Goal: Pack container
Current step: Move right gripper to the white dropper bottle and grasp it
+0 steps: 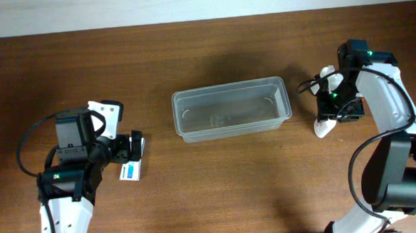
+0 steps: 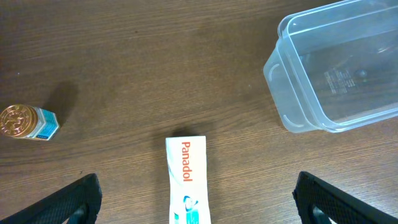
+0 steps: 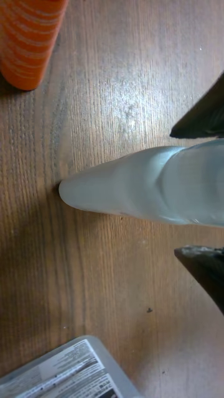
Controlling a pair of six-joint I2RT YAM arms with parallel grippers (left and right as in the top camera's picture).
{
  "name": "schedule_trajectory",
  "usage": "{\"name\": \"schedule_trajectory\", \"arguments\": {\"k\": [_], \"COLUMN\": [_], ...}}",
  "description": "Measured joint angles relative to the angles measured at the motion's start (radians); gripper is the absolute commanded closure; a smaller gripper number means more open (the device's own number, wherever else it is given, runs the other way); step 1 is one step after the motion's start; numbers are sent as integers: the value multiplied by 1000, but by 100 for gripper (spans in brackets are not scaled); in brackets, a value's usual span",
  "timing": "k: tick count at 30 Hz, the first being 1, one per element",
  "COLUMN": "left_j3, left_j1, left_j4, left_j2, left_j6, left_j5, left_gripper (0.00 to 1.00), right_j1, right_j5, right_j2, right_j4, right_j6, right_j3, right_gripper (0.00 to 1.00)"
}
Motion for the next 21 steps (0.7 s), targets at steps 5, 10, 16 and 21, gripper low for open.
{"name": "schedule_trajectory", "arguments": {"k": [5,10,16,21], "left_j3": [0,0,0,0], "left_j1": [0,0,0,0], "left_j4": [0,0,0,0], "left_j2": [0,0,0,0], "left_j6": [0,0,0,0], "left_j5": [0,0,0,0], "left_gripper": [1,1,1,1], "right_j1": [0,0,0,0], "right_j5": [0,0,0,0], "right_j2": [0,0,0,0], "right_j4": [0,0,4,7], "right_j6": [0,0,0,0], "right_j3": [0,0,0,0], "right_gripper": [61,67,75,77]}}
